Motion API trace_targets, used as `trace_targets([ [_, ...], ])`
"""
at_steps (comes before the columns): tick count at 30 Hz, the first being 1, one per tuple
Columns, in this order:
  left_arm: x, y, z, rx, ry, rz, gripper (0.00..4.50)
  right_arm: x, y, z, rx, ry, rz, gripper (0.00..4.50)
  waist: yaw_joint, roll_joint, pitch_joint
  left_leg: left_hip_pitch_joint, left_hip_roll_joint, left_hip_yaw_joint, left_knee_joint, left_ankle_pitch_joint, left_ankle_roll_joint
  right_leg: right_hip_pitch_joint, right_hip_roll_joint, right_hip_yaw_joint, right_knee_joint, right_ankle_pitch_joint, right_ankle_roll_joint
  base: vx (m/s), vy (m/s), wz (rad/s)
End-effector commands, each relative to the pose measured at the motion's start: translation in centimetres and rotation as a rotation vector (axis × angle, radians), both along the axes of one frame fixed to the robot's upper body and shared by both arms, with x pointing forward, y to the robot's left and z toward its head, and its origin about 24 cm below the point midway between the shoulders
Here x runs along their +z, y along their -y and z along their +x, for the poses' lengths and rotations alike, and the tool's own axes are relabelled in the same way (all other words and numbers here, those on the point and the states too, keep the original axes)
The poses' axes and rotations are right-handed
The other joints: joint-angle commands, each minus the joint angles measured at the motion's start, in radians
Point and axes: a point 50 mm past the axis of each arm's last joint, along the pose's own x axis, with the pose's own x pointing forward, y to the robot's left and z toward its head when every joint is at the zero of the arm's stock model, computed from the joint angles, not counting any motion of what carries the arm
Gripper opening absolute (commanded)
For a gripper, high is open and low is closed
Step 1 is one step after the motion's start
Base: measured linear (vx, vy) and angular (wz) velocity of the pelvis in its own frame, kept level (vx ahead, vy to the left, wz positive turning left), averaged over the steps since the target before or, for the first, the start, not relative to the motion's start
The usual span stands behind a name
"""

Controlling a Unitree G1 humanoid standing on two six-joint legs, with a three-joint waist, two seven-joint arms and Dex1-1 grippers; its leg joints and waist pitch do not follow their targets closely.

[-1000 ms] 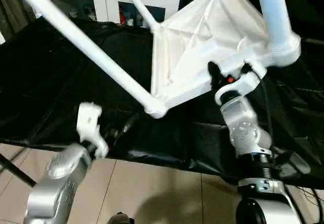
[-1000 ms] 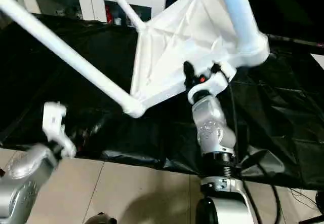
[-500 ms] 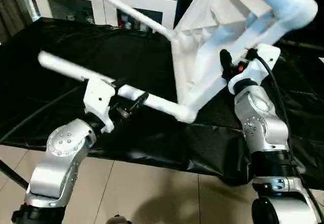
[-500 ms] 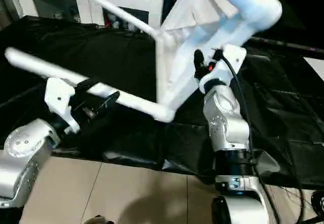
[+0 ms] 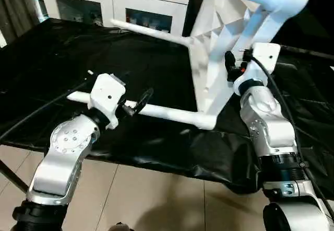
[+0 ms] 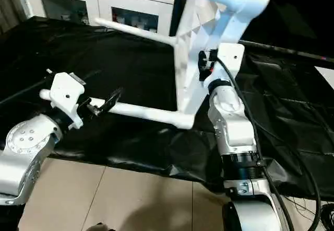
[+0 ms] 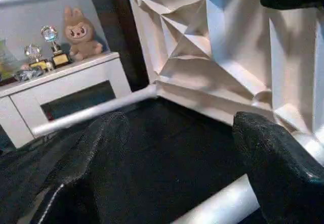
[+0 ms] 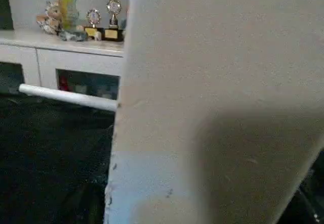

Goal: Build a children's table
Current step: Flip table

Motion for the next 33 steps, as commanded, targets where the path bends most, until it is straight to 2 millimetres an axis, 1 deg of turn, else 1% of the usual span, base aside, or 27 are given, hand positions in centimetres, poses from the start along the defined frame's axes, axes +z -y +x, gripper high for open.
trace_targets([
  [1,0.1,0.5,0.2,-0.022,0.015,0.032,3.76,-1.7,1.7,-0.1,-0.09,-0.088,-0.068,2.03,-0.009,0.018,-0.046,0.032,0.073,-0.047,-0.087,-0.304,-0.11,0.004,-0.102,0.076,-0.09,-0.248,-0.043,0.0,0.0,0.0],
  [3,0.2,0.5,0.2,-0.028,0.025,0.051,3.76,-1.6,1.6,-0.1,-0.087,-0.085,-0.096,2.03,-0.01,0.018,-0.047,0.03,0.073,-0.047,-0.087,-0.288,-0.108,0.007,-0.102,0.076,-0.087,-0.233,-0.045,0.0,0.0,0.0],
  [5,0.2,0.6,0.2,-0.036,0.034,0.071,3.76,-1.6,1.6,0.0,-0.087,-0.084,-0.116,2.03,-0.011,0.018,-0.049,0.026,0.073,-0.046,-0.086,-0.257,-0.104,0.011,-0.1,0.076,-0.081,-0.187,-0.05,0.0,0.0,0.0],
  [6,0.2,0.7,0.3,-0.045,0.054,0.116,3.76,-1.5,1.5,0.1,-0.081,-0.087,-0.14,2.03,-0.012,0.013,-0.048,0.025,0.073,-0.045,-0.086,-0.253,-0.102,0.011,-0.1,0.076,-0.082,-0.184,-0.05,0.0,0.0,0.0],
  [8,0.4,0.8,0.5,-0.048,0.083,0.177,3.76,-1.7,1.3,0.3,-0.061,-0.105,-0.169,2.03,-0.012,0.016,-0.047,0.028,0.072,-0.044,-0.085,-0.265,-0.101,0.008,-0.101,0.077,-0.085,-0.221,-0.044,0.0,0.0,0.0],
  [9,0.4,0.8,0.5,-0.048,0.088,0.186,3.76,-1.8,1.3,0.3,-0.058,-0.108,-0.173,2.03,-0.012,0.016,-0.046,0.028,0.072,-0.045,-0.085,-0.269,-0.102,0.008,-0.102,0.077,-0.087,-0.228,-0.044,0.0,0.0,0.0],
  [10,0.7,0.9,0.7,-0.056,0.115,0.225,3.76,-2.1,1.1,0.4,-0.041,-0.127,-0.192,2.03,-0.014,0.01,-0.046,0.027,0.073,-0.046,-0.086,-0.275,-0.101,0.008,-0.103,0.077,-0.088,-0.239,-0.042,0.0,0.0,0.0],
  [11,0.7,0.9,0.8,-0.056,0.12,0.232,3.76,-2.1,1.1,0.4,-0.039,-0.129,-0.193,2.03,-0.013,0.012,-0.046,0.027,0.073,-0.046,-0.085,-0.276,-0.101,0.009,-0.104,0.077,-0.088,-0.243,-0.042,0.0,0.0,0.0],
  [12,1.1,1.0,1.0,-0.062,0.171,0.317,3.76,-2.4,0.8,0.5,-0.016,-0.149,-0.206,2.03,-0.014,0.013,-0.046,0.028,0.074,-0.047,-0.086,-0.278,-0.101,0.007,-0.104,0.077,-0.087,-0.247,-0.042,0.0,0.0,0.0],
  [13,1.2,1.0,1.1,-0.066,0.19,0.35,3.76,-2.5,0.7,0.6,-0.008,-0.155,-0.208,2.03,-0.015,0.014,-0.045,0.029,0.074,-0.048,-0.087,-0.288,-0.102,0.005,-0.103,0.077,-0.088,-0.259,-0.04,0.0,0.0,0.0],
  [14,1.6,1.1,1.2,-0.063,0.231,0.399,3.76,-2.7,0.6,0.6,0.001,-0.161,-0.206,2.38,-0.018,0.011,-0.045,0.027,0.074,-0.048,-0.087,-0.292,-0.103,0.007,-0.105,0.077,-0.089,-0.267,-0.042,0.0,0.0,0.0],
  [15,1.9,1.3,1.3,-0.071,0.264,0.443,3.76,-2.8,0.6,0.6,0.001,-0.166,-0.207,2.59,-0.016,0.013,-0.045,0.03,0.075,-0.049,-0.087,-0.295,-0.104,0.004,-0.106,0.077,-0.09,-0.272,-0.042,0.0,0.0,0.0],
  [16,2.2,1.4,1.3,-0.068,0.298,0.481,3.76,-3.0,0.5,0.7,0.003,-0.171,-0.207,2.59,-0.018,0.013,-0.045,0.028,0.076,-0.05,-0.087,-0.295,-0.108,0.005,-0.105,0.077,-0.087,-0.264,-0.047,0.0,0.0,0.0],
  [17,2.6,1.5,1.4,-0.067,0.33,0.509,3.76,-3.2,0.5,0.6,0.002,-0.176,-0.213,2.8,-0.02,0.014,-0.044,0.027,0.075,-0.05,-0.088,-0.29,-0.11,0.006,-0.105,0.077,-0.087,-0.258,-0.05,0.0,0.0,0.0],
  [18,2.9,1.6,1.3,-0.074,0.346,0.51,3.76,-3.4,0.5,0.6,-0.003,-0.181,-0.221,2.8,-0.021,0.015,-0.046,0.028,0.076,-0.049,-0.087,-0.29,-0.112,0.005,-0.106,0.077,-0.086,-0.252,-0.056,0.0,0.0,0.0],
  [20,3.0,1.7,1.3,-0.08,0.356,0.507,3.76,-3.5,0.5,0.6,-0.007,-0.184,-0.228,3.09,-0.023,0.012,-0.049,0.024,0.076,-0.048,-0.084,-0.258,-0.11,0.011,-0.107,0.078,-0.08,-0.191,-0.077,0.0,0.0,0.0],
  [21,3.0,1.7,1.3,-0.08,0.356,0.507,3.76,-3.5,0.5,0.6,-0.007,-0.184,-0.228,3.09,-0.023,0.011,-0.05,0.023,0.075,-0.047,-0.083,-0.248,-0.108,0.012,-0.107,0.077,-0.077,-0.172,-0.083,0.0,0.0,0.0],
  [22,3.3,1.7,1.3,-0.077,0.357,0.483,3.76,-4.0,0.6,0.5,-0.016,-0.195,-0.242,3.09,-0.022,0.011,-0.053,0.022,0.075,-0.045,-0.08,-0.221,-0.105,0.014,-0.106,0.077,-0.071,-0.131,-0.091,0.0,0.0,0.0],
  [23,3.6,1.7,1.3,-0.071,0.376,0.484,3.76,-4.5,0.6,0.4,-0.02,-0.209,-0.258,3.09,-0.022,0.009,-0.055,0.021,0.075,-0.045,-0.079,-0.201,-0.101,0.015,-0.105,0.076,-0.068,-0.104,-0.095,0.0,0.0,0.0],
  [24,3.7,1.7,1.3,-0.059,0.393,0.486,3.76,-5.2,0.6,0.2,-0.013,-0.226,-0.276,3.09,-0.021,0.01,-0.054,0.017,0.073,-0.043,-0.077,-0.168,-0.094,0.016,-0.103,0.076,-0.064,-0.062,-0.103,0.0,0.0,0.0],
  [25,3.7,1.7,1.3,-0.059,0.393,0.486,3.76,-5.2,0.6,0.2,-0.013,-0.227,-0.277,3.09,-0.02,0.011,-0.053,0.017,0.073,-0.041,-0.076,-0.164,-0.088,0.016,-0.103,0.077,-0.064,-0.05,-0.106,0.0,0.0,0.0],
  [27,4.2,1.5,1.5,-0.023,0.451,0.499,3.76,-6.0,0.4,-0.1,0.007,-0.235,-0.276,3.09,-0.021,0.009,-0.053,0.016,0.073,-0.041,-0.076,-0.163,-0.082,0.019,-0.103,0.077,-0.063,-0.042,-0.105,0.0,0.0,0.0],
  [29,4.6,1.4,1.6,-0.004,0.482,0.502,3.76,-6.2,0.3,-0.2,0.016,-0.233,-0.268,3.09,-0.019,0.009,-0.056,0.016,0.073,-0.042,-0.073,-0.148,-0.074,0.022,-0.103,0.077,-0.06,-0.019,-0.111,0.0,0.0,0.0],
  [30,5.1,1.3,1.7,0.016,0.521,0.505,3.76,-6.2,0.1,-0.1,0.031,-0.223,-0.258,3.09,-0.019,0.004,-0.056,0.014,0.073,-0.042,-0.073,-0.141,-0.072,0.023,-0.102,0.076,-0.058,-0.009,-0.113,0.0,0.0,0.0],
  [31,5.7,1.2,1.7,0.035,0.555,0.502,3.76,-6.3,0.0,0.0,0.04,-0.217,-0.259,3.09,-0.019,0.007,-0.055,0.014,0.074,-0.042,-0.073,-0.139,-0.067,0.023,-0.103,0.076,-0.058,-0.007,-0.116,0.0,0.0,0.0],
  [33,6.3,1.2,1.7,0.046,0.595,0.494,3.76,-6.4,-0.1,0.0,0.049,-0.216,-0.26,3.09,-0.02,0.007,-0.055,0.014,0.074,-0.041,-0.072,-0.141,-0.066,0.022,-0.103,0.076,-0.058,-0.009,-0.121,0.0,0.0,0.0],
])
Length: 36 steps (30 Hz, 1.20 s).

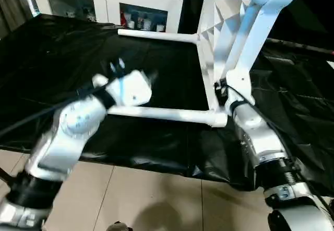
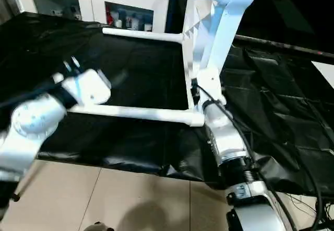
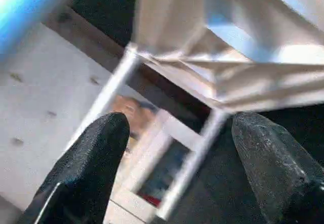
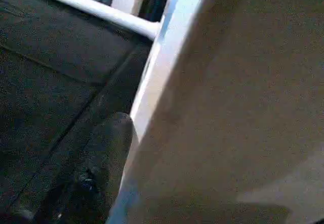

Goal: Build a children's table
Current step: Flip table

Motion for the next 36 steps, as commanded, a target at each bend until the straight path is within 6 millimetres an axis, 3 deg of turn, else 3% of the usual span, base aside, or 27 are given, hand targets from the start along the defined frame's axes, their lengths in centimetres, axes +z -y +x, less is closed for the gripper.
trace_targets([
  [1,1.1,-0.1,0.0,0.003,0.071,-0.009,3.76,-0.1,0.3,0.2,0.0,0.003,-0.012,2.84,-0.001,0.016,-0.059,0.025,0.074,-0.041,-0.072,-0.142,-0.062,0.033,-0.104,0.074,-0.064,-0.009,-0.116,0.0,0.0,0.0],
  [3,2.1,0.1,-0.4,0.003,0.166,0.003,3.76,-0.3,0.3,0.2,0.002,0.003,-0.008,2.84,-0.002,0.016,-0.059,0.024,0.074,-0.041,-0.072,-0.144,-0.061,0.033,-0.103,0.074,-0.064,-0.01,-0.119,0.0,0.0,0.0],
  [5,3.1,0.3,-0.9,-0.001,0.244,-0.006,3.76,-0.2,0.1,0.2,0.011,0.012,0.001,2.48,-0.001,0.011,-0.061,0.022,0.075,-0.041,-0.069,-0.117,-0.047,0.034,-0.104,0.074,-0.059,0.017,-0.121,0.0,0.0,0.0],
  [7,3.8,0.4,-1.2,0.007,0.323,0.007,3.76,-0.2,0.0,0.3,0.023,0.018,0.0,2.42,-0.001,0.012,-0.06,0.02,0.075,-0.04,-0.067,-0.115,-0.043,0.032,-0.104,0.075,-0.058,0.024,-0.123,0.0,0.0,0.0],
  [13,5.1,0.1,-0.9,0.075,0.442,0.045,3.76,0.0,-0.1,0.4,0.037,0.039,-0.003,2.24,-0.002,0.012,-0.059,0.022,0.075,-0.041,-0.067,-0.137,-0.047,0.029,-0.103,0.074,-0.06,-0.014,-0.119,0.0,0.0,0.0],
  [14,6.1,-0.2,-0.6,0.117,0.506,0.045,3.76,0.1,-0.3,0.4,0.045,0.052,-0.015,2.22,-0.002,0.015,-0.058,0.021,0.075,-0.041,-0.067,-0.135,-0.047,0.029,-0.103,0.074,-0.061,-0.012,-0.12,0.0,0.0,0.0],
  [17,6.3,-0.4,-0.3,0.134,0.523,0.055,3.76,0.2,-0.3,0.4,0.048,0.059,-0.017,2.2,-0.002,0.013,-0.06,0.021,0.074,-0.042,-0.066,-0.125,-0.045,0.03,-0.103,0.074,-0.059,0.004,-0.122,0.0,0.0,0.0],
  [19,6.5,-0.7,0.9,0.198,0.512,0.071,3.76,0.4,-0.4,0.4,0.052,0.075,-0.02,2.2,0.0,0.01,-0.061,0.021,0.073,-0.042,-0.064,-0.11,-0.04,0.03,-0.103,0.073,-0.056,0.016,-0.126,0.0,0.0,0.0],
  [23,7.1,-1.1,2.3,0.288,0.52,0.061,3.76,1.1,-0.7,0.5,0.069,0.108,-0.042,2.2,-0.001,0.021,-0.062,0.019,0.072,-0.043,-0.064,-0.104,-0.041,0.03,-0.104,0.074,-0.055,0.03,-0.135,0.0,0.0,0.0],
  [25,7.3,-1.4,3.2,0.328,0.506,0.057,3.76,1.9,-0.9,0.6,0.078,0.136,-0.049,2.19,0.0,0.016,-0.063,0.018,0.071,-0.042,-0.062,-0.089,-0.034,0.033,-0.104,0.074,-0.053,0.063,-0.144,0.0,0.0,0.0],
  [30,7.0,-1.5,4.0,0.341,0.478,0.068,3.76,2.5,-0.9,0.6,0.082,0.162,-0.049,2.19,0.001,0.016,-0.065,0.018,0.071,-0.043,-0.061,-0.07,-0.016,0.036,-0.107,0.073,-0.05,0.091,-0.157,0.0,0.0,0.0],
  [31,7.0,-1.4,4.1,0.342,0.479,0.08,3.76,2.6,-0.9,0.6,0.084,0.168,-0.053,2.19,0.003,0.027,-0.065,0.019,0.072,-0.044,-0.061,-0.07,-0.016,0.034,-0.107,0.073,-0.049,0.097,-0.161,0.0,0.0,0.0],
  [34,7.2,-1.4,4.2,0.346,0.485,0.061,3.76,2.8,-0.9,0.7,0.084,0.174,-0.055,2.19,0.003,0.022,-0.065,0.02,0.072,-0.043,-0.061,-0.073,-0.014,0.035,-0.105,0.073,-0.05,0.106,-0.168,0.0,0.0,0.0],
  [36,7.4,-1.3,4.2,0.346,0.483,0.031,3.49,2.9,-0.8,0.7,0.083,0.177,-0.056,2.19,0.003,0.02,-0.064,0.019,0.073,-0.043,-0.061,-0.077,-0.014,0.036,-0.107,0.073,-0.05,0.099,-0.172,0.0,0.0,0.0],
])
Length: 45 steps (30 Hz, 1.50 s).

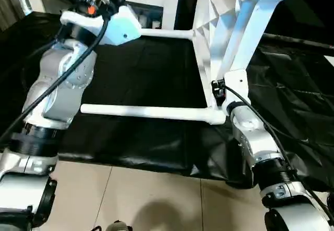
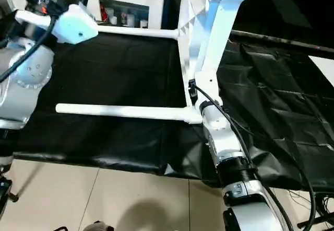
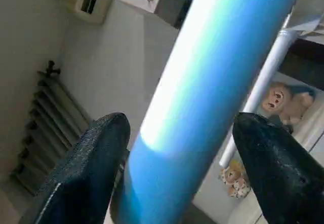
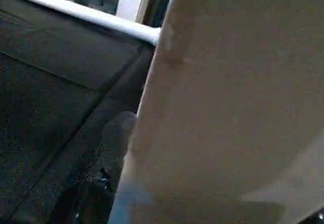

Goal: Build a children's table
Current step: Flip table

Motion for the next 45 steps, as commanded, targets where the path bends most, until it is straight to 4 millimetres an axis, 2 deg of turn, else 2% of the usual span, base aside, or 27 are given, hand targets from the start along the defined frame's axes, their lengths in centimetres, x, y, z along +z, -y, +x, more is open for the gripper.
trace_targets([
  [1,0.2,0.4,0.1,-0.014,0.01,-0.017,3.42,2.9,-0.3,0.6,0.04,0.13,-0.087,2.19,0.008,0.015,-0.071,0.027,0.073,-0.042,-0.064,-0.077,-0.015,0.046,-0.108,0.072,-0.055,0.099,-0.17,0.0,0.0,0.0],
  [3,0.2,0.4,0.1,-0.022,0.007,-0.032,3.39,3.0,-0.3,0.6,0.043,0.134,-0.092,2.19,0.008,0.015,-0.07,0.027,0.073,-0.042,-0.064,-0.076,-0.012,0.046,-0.108,0.072,-0.056,0.098,-0.17,0.0,0.0,0.0],
  [5,0.2,0.3,0.1,-0.021,0.007,-0.048,3.07,3.3,-0.3,0.7,0.047,0.145,-0.103,2.19,0.009,0.016,-0.07,0.027,0.073,-0.042,-0.064,-0.077,-0.011,0.045,-0.108,0.072,-0.056,0.093,-0.169,0.0,0.0,0.0],
  [12,0.2,0.2,0.1,-0.037,-0.008,-0.092,2.57,4.4,0.2,0.9,0.054,0.194,-0.159,2.19,0.01,0.016,-0.07,0.026,0.071,-0.041,-0.062,-0.069,-0.004,0.047,-0.107,0.072,-0.056,0.092,-0.172,0.0,0.0,0.0],
  [15,0.1,0.2,0.1,-0.052,-0.028,-0.144,2.53,6.2,1.3,1.3,0.071,0.246,-0.228,2.19,0.015,0.017,-0.069,0.023,0.069,-0.038,-0.058,-0.042,0.014,0.048,-0.107,0.073,-0.053,0.103,-0.177,0.0,0.0,0.0],
  [18,0.3,0.0,0.1,-0.057,-0.035,-0.196,2.42,7.1,1.8,1.4,0.076,0.27,-0.261,2.19,0.019,0.016,-0.073,0.017,0.064,-0.036,-0.051,0.005,0.038,0.051,-0.104,0.072,-0.046,0.148,-0.183,0.0,0.0,0.0],
  [19,0.4,-0.6,0.2,-0.061,-0.056,-0.281,2.42,8.4,2.6,1.7,0.092,0.294,-0.294,2.19,0.02,0.017,-0.072,0.014,0.06,-0.034,-0.049,0.015,0.052,0.051,-0.102,0.072,-0.045,0.168,-0.185,0.0,0.0,0.0],
  [20,0.4,-0.7,0.3,-0.062,-0.057,-0.291,2.41,8.6,2.6,1.7,0.094,0.296,-0.297,2.19,0.023,0.019,-0.074,0.015,0.06,-0.034,-0.047,0.018,0.06,0.05,-0.102,0.072,-0.043,0.18,-0.19,0.0,0.0,0.0],
  [21,0.4,-1.1,0.3,-0.061,-0.069,-0.329,2.4,9.7,3.0,1.8,0.113,0.312,-0.327,2.19,0.024,0.018,-0.074,0.013,0.06,-0.033,-0.045,0.023,0.065,0.05,-0.099,0.071,-0.042,0.191,-0.191,0.0,0.0,0.0],
  [22,0.3,-1.6,0.3,-0.057,-0.081,-0.358,2.37,11.2,3.3,2.0,0.148,0.338,-0.374,2.19,0.028,0.022,-0.077,0.01,0.059,-0.033,-0.041,0.038,0.079,0.048,-0.097,0.07,-0.037,0.211,-0.194,0.0,0.0,0.0],
  [23,0.3,-1.7,0.3,-0.056,-0.084,-0.366,2.37,11.6,3.4,2.0,0.156,0.345,-0.39,2.19,0.026,0.02,-0.076,0.009,0.058,-0.033,-0.04,0.036,0.084,0.048,-0.095,0.07,-0.039,0.21,-0.195,0.0,0.0,0.0],
  [27,-0.2,-2.7,0.2,-0.061,-0.132,-0.499,2.31,15.0,3.6,2.3,0.218,0.408,-0.561,2.19,0.031,0.024,-0.071,0.012,0.062,-0.032,-0.04,-0.004,0.082,0.043,-0.096,0.069,-0.045,0.14,-0.202,0.0,0.0,0.0],
  [29,-0.6,-3.1,0.2,-0.067,-0.165,-0.569,2.27,16.7,3.6,2.5,0.255,0.43,-0.652,2.19,0.031,0.028,-0.069,0.015,0.065,-0.031,-0.04,-0.039,0.067,0.038,-0.097,0.068,-0.049,0.086,-0.21,0.0,0.0,0.0],
  [32,-0.9,-3.3,0.2,-0.077,-0.196,-0.629,2.2,18.2,3.4,2.7,0.289,0.431,-0.742,2.19,0.029,0.026,-0.064,0.014,0.065,-0.032,-0.04,-0.083,0.053,0.036,-0.096,0.07,-0.056,0.019,-0.205,0.0,0.0,0.0],
  [34,-1.3,-3.2,0.2,-0.092,-0.235,-0.673,2.13,19.5,2.7,2.9,0.342,0.427,-0.781,2.19,0.031,0.031,-0.061,0.022,0.069,-0.032,-0.041,-0.134,0.038,0.029,-0.1,0.071,-0.066,-0.053,-0.197,0.0,0.0,0.0],
  [36,-1.7,-3.1,0.3,-0.104,-0.277,-0.714,2.12,20.5,2.1,2.9,0.397,0.422,-0.836,2.19,0.026,0.026,-0.06,0.018,0.071,-0.036,-0.043,-0.151,0.027,0.031,-0.098,0.069,-0.067,-0.081,-0.19,0.0,0.0,0.0],
  [39,-2.2,-3.0,0.4,-0.109,-0.323,-0.752,2.06,21.4,1.5,3.1,0.45,0.413,-0.903,2.19,0.025,0.025,-0.057,0.023,0.072,-0.035,-0.043,-0.185,0.017,0.023,-0.099,0.071,-0.074,-0.125,-0.179,0.0,0.0,0.0],
  [40,-2.5,-2.9,0.3,-0.106,-0.34,-0.761,2.01,21.8,1.2,3.2,0.482,0.407,-0.929,2.19,0.018,0.025,-0.058,0.02,0.072,-0.038,-0.042,-0.203,0.011,0.024,-0.101,0.069,-0.073,-0.143,-0.184,0.0,0.0,0.0],
  [42,-2.8,-3.0,0.3,-0.106,-0.36,-0.782,2.01,22.1,0.9,3.3,0.516,0.397,-0.967,2.19,0.02,0.027,-0.055,0.022,0.071,-0.036,-0.04,-0.213,0.012,0.019,-0.1,0.071,-0.078,-0.156,-0.179,0.0,0.0,0.0],
  [43,-3.0,-3.0,0.3,-0.103,-0.372,-0.787,1.96,22.2,0.8,3.3,0.533,0.388,-0.994,2.19,0.02,0.022,-0.055,0.02,0.071,-0.035,-0.041,-0.217,0.014,0.02,-0.099,0.072,-0.079,-0.164,-0.171,0.0,0.0,0.0],
  [45,-3.3,-3.2,0.2,-0.088,-0.386,-0.796,1.88,22.3,0.3,3.6,0.584,0.329,-1.068,2.19,0.014,0.024,-0.056,0.016,0.072,-0.04,-0.042,-0.225,0.014,0.021,-0.099,0.069,-0.077,-0.17,-0.175,0.0,0.0,0.0],
])
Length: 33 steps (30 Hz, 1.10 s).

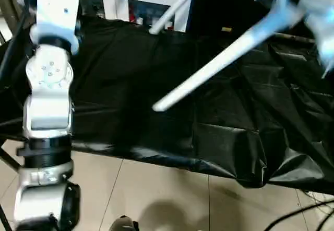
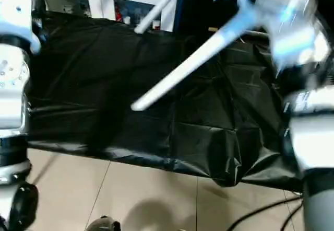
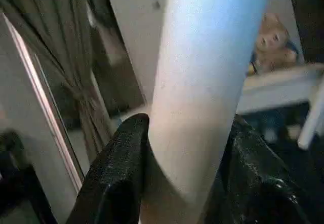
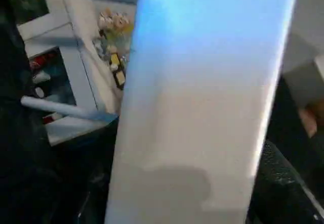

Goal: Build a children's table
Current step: Flip table

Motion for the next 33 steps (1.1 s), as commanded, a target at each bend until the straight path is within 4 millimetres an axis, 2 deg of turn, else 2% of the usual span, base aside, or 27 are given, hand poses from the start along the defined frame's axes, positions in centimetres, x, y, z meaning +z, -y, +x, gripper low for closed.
trace_targets([
  [1,0.7,1.6,0.0,-0.088,0.01,-0.004,1.84,-2.9,-3.0,0.5,0.116,-0.17,-0.311,2.19,-0.017,0.004,-0.068,0.037,0.072,-0.038,-0.061,-0.249,-0.002,0.025,-0.096,0.071,-0.096,-0.184,-0.175,0.0,0.0,0.0],
  [2,0.7,1.5,0.0,-0.087,0.008,-0.005,1.8,-2.7,-3.1,0.5,0.114,-0.169,-0.33,2.19,-0.02,0.004,-0.067,0.036,0.072,-0.039,-0.061,-0.253,-0.003,0.025,-0.097,0.07,-0.094,-0.189,-0.177,0.0,0.0,0.0],
  [3,0.6,1.4,-0.1,-0.082,0.006,-0.011,1.76,-2.2,-3.5,0.6,0.118,-0.159,-0.329,2.19,-0.021,-0.003,-0.068,0.032,0.072,-0.039,-0.062,-0.245,-0.002,0.028,-0.097,0.071,-0.093,-0.184,-0.175,0.0,0.0,0.0],
  [4,0.6,1.4,-0.1,-0.083,0.003,-0.02,1.76,-1.9,-3.8,0.7,0.122,-0.155,-0.329,2.19,-0.023,-0.005,-0.07,0.03,0.073,-0.04,-0.063,-0.234,0.0,0.029,-0.097,0.071,-0.09,-0.169,-0.176,0.0,0.0,0.0],
  [5,0.6,1.3,-0.2,-0.081,0.004,-0.02,1.72,-1.6,-4.0,0.7,0.125,-0.153,-0.334,2.19,-0.023,0.0,-0.073,0.03,0.074,-0.041,-0.061,-0.212,0.0,0.03,-0.097,0.071,-0.085,-0.128,-0.181,0.0,0.0,0.0],
  [6,0.6,1.3,-0.2,-0.078,0.002,-0.022,1.69,-1.4,-4.1,0.7,0.129,-0.149,-0.338,2.19,-0.024,0.0,-0.073,0.03,0.074,-0.041,-0.061,-0.205,0.001,0.028,-0.095,0.071,-0.083,-0.107,-0.184,0.0,0.0,0.0],
  [7,0.5,1.2,-0.3,-0.074,-0.001,-0.024,1.67,-1.1,-4.3,0.8,0.134,-0.145,-0.344,2.49,-0.028,-0.007,-0.072,0.027,0.075,-0.041,-0.061,-0.203,0.002,0.029,-0.093,0.07,-0.079,-0.086,-0.192,0.0,0.0,0.0],
  [8,0.5,1.2,-0.4,-0.071,0.0,-0.023,1.66,-1.0,-4.4,0.8,0.135,-0.139,-0.345,2.67,-0.028,-0.006,-0.072,0.028,0.074,-0.04,-0.06,-0.203,0.003,0.029,-0.094,0.07,-0.079,-0.082,-0.194,0.0,0.0,0.0],
  [11,0.5,1.0,-0.6,-0.06,0.002,-0.02,1.63,-0.1,-4.9,0.8,0.145,-0.09,-0.34,2.82,-0.03,-0.011,-0.075,0.023,0.076,-0.04,-0.057,-0.179,0.011,0.03,-0.094,0.069,-0.072,-0.033,-0.204,0.0,0.0,0.0],
  [12,0.6,1.0,-0.6,-0.058,0.003,-0.015,1.63,0.1,-5.0,0.8,0.146,-0.071,-0.341,2.98,-0.035,-0.007,-0.072,0.022,0.078,-0.042,-0.06,-0.189,0.006,0.028,-0.094,0.068,-0.071,-0.04,-0.209,0.0,0.0,0.0],
  [16,0.5,0.8,-0.7,-0.052,0.001,0.005,1.62,0.6,-5.5,0.7,0.153,-0.006,-0.33,3.24,-0.044,-0.01,-0.07,0.027,0.079,-0.043,-0.063,-0.225,-0.022,0.026,-0.094,0.069,-0.072,-0.042,-0.198,0.0,0.0,0.0],
  [17,0.4,0.8,-0.7,-0.052,-0.006,-0.007,1.62,0.6,-5.7,0.7,0.177,0.005,-0.296,3.33,-0.045,-0.017,-0.071,0.027,0.078,-0.042,-0.061,-0.23,-0.024,0.028,-0.096,0.071,-0.072,-0.041,-0.197,0.0,0.0,0.0],
  [24,0.3,0.6,-0.8,-0.038,-0.012,0.001,1.61,1.0,-6.9,0.0,0.31,0.072,-0.193,3.99,-0.045,-0.018,-0.071,0.029,0.08,-0.042,-0.06,-0.248,-0.026,0.025,-0.097,0.071,-0.072,-0.051,-0.188,0.0,0.0,0.0],
  [29,0.2,0.6,-0.8,-0.037,-0.016,0.004,1.61,0.3,-7.9,-0.8,0.454,0.14,-0.093,4.43,-0.042,-0.017,-0.075,0.027,0.08,-0.041,-0.058,-0.187,-0.004,0.03,-0.096,0.071,-0.062,0.037,-0.198,0.0,0.0,0.0],
  [31,0.0,0.6,-0.8,-0.037,-0.021,0.011,1.61,0.2,-8.2,-1.3,0.513,0.206,-0.026,4.5,-0.041,-0.017,-0.079,0.028,0.079,-0.038,-0.056,-0.148,0.007,0.032,-0.094,0.069,-0.056,0.087,-0.208,0.0,0.0,0.0],
  [32,-0.1,0.6,-0.8,-0.037,-0.023,0.011,1.61,0.3,-8.3,-1.6,0.543,0.241,0.014,4.5,-0.039,-0.013,-0.079,0.029,0.079,-0.038,-0.055,-0.146,0.011,0.032,-0.094,0.07,-0.056,0.097,-0.209,0.0,0.0,0.0],
  [33,-0.1,0.6,-0.8,-0.037,-0.023,0.011,1.61,0.3,-8.3,-1.6,0.543,0.241,0.014,4.5,-0.039,-0.015,-0.079,0.029,0.079,-0.037,-0.055,-0.146,0.011,0.032,-0.094,0.069,-0.056,0.099,-0.209,0.0,0.0,0.0],
])
